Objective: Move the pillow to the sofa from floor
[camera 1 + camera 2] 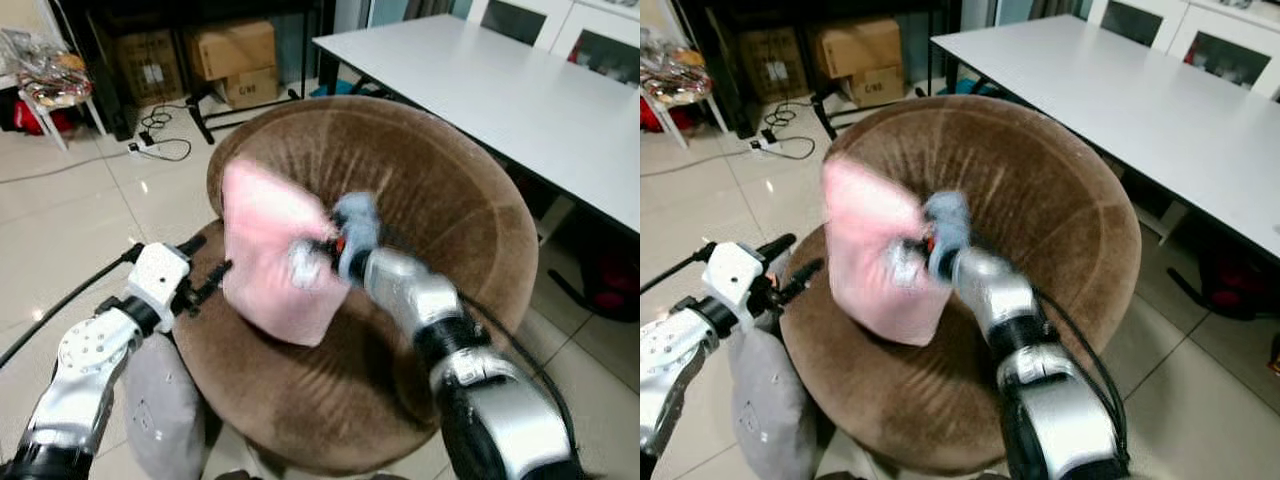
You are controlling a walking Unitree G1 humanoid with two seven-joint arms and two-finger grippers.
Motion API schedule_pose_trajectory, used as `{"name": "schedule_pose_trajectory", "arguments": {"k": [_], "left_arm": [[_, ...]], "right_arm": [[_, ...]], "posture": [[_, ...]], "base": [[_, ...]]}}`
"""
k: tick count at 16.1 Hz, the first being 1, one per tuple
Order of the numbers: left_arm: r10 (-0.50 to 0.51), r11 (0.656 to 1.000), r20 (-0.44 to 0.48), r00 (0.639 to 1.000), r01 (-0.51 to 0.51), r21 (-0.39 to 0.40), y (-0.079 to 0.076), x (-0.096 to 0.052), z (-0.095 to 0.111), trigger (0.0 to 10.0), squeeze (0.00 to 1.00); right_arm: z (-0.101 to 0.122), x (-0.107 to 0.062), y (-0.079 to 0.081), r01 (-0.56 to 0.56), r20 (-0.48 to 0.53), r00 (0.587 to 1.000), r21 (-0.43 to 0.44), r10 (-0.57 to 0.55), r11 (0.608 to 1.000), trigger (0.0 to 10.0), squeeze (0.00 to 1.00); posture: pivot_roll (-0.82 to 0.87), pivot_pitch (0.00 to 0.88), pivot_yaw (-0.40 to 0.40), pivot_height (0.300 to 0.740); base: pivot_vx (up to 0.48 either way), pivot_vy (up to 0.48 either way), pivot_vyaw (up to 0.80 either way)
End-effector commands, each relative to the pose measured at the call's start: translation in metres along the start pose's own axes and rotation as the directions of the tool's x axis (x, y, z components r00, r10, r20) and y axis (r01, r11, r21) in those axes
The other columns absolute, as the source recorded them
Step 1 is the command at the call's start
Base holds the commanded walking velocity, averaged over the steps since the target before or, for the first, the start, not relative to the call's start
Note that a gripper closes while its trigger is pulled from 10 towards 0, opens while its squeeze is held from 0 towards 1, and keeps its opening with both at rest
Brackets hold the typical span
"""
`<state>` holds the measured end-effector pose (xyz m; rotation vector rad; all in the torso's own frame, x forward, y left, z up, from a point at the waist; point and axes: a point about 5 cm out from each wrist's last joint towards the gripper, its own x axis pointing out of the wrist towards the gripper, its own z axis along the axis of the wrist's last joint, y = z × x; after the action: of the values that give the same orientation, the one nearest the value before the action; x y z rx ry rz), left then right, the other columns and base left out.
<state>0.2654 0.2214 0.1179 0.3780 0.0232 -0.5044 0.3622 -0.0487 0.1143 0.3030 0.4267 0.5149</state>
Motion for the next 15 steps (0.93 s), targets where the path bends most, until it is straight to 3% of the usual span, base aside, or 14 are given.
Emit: {"name": "schedule_pose_trajectory", "arguments": {"k": [1, 4, 5, 6, 8, 10, 12, 13, 14, 15], "left_arm": [[-0.048, 0.999, -0.038, 0.998, 0.047, -0.021, -0.007, -0.003, -0.004, 10.0, 1.0], [-0.108, 0.994, -0.077, 0.991, 0.105, -0.04, -0.016, -0.006, -0.004, 10.0, 1.0], [-0.105, 0.994, -0.081, 0.991, 0.102, -0.04, -0.016, -0.006, -0.001, 10.0, 1.0], [-0.12, 0.992, -0.083, 0.989, 0.117, -0.041, -0.017, -0.006, 0.0, 10.0, 1.0], [-0.173, 0.983, -0.097, 0.98, 0.166, -0.075, -0.021, -0.008, 0.0, 10.0, 1.0], [-0.217, 0.972, -0.12, 0.969, 0.204, -0.116, -0.023, -0.012, -0.002, 10.0, 1.0], [-0.255, 0.961, -0.156, 0.954, 0.232, -0.149, -0.026, -0.018, -0.008, 10.0, 1.0], [-0.274, 0.955, -0.166, 0.947, 0.246, -0.168, -0.028, -0.019, -0.01, 10.0, 1.0], [-0.293, 0.948, -0.172, 0.941, 0.262, -0.182, -0.029, -0.019, -0.011, 10.0, 1.0], [-0.305, 0.944, -0.178, 0.936, 0.273, -0.184, -0.029, -0.019, -0.011, 10.0, 1.0]], "right_arm": [[0.009, -0.004, -0.019, 0.114, 0.054, 0.991, 0.145, -0.123, 0.983, 0.0, 0.0], [0.022, -0.015, -0.052, 0.293, 0.108, 0.929, 0.371, -0.354, 0.881, 0.0, 0.0], [0.026, -0.024, -0.072, 0.359, 0.102, 0.867, 0.552, -0.488, 0.753, 0.0, 0.0], [0.026, -0.03, -0.083, 0.382, 0.11, 0.839, 0.58, -0.533, 0.72, 0.0, 0.0], [0.027, -0.04, -0.1, 0.43, 0.134, 0.79, 0.575, -0.598, 0.696, 0.0, 0.0], [0.026, -0.045, -0.108, 0.457, 0.132, 0.774, 0.559, -0.619, 0.692, 0.0, 0.0], [0.016, -0.043, -0.108, 0.502, 0.071, 0.8, 0.468, -0.596, 0.728, 0.0, 0.0], [0.008, -0.041, -0.105, 0.532, 0.025, 0.806, 0.407, -0.591, 0.742, 5.7, 0.0], [0.001, -0.041, -0.106, 0.558, -0.016, 0.798, 0.397, -0.603, 0.728, 10.0, 0.0], [-0.003, -0.042, -0.108, 0.577, -0.04, 0.784, 0.415, -0.619, 0.704, 10.0, 0.0]], "posture": [[-0.04, 0.0, -0.048, 0.74], [-0.04, 0.0, -0.054, 0.74], [-0.03, 0.0, -0.055, 0.74], [-0.03, 0.0, -0.055, 0.74], [-0.03, 0.0, -0.055, 0.74], [-0.03, 0.0, -0.053, 0.74], [-0.03, 0.0, -0.047, 0.74], [-0.03, 0.0, -0.041, 0.74], [-0.03, 0.0, -0.039, 0.74], [-0.03, 0.0, -0.038, 0.74]], "base": [[0.0, 0.0, 0.0], [0.0, 0.0, 0.0], [0.0, 0.0, 0.0], [0.0, 0.0, 0.0], [0.0, 0.0, 0.0], [0.0, 0.0, 0.0], [0.0, 0.0, 0.0], [0.0, 0.0, 0.0], [0.0, 0.0, 0.0], [0.0, 0.0, 0.0]]}}
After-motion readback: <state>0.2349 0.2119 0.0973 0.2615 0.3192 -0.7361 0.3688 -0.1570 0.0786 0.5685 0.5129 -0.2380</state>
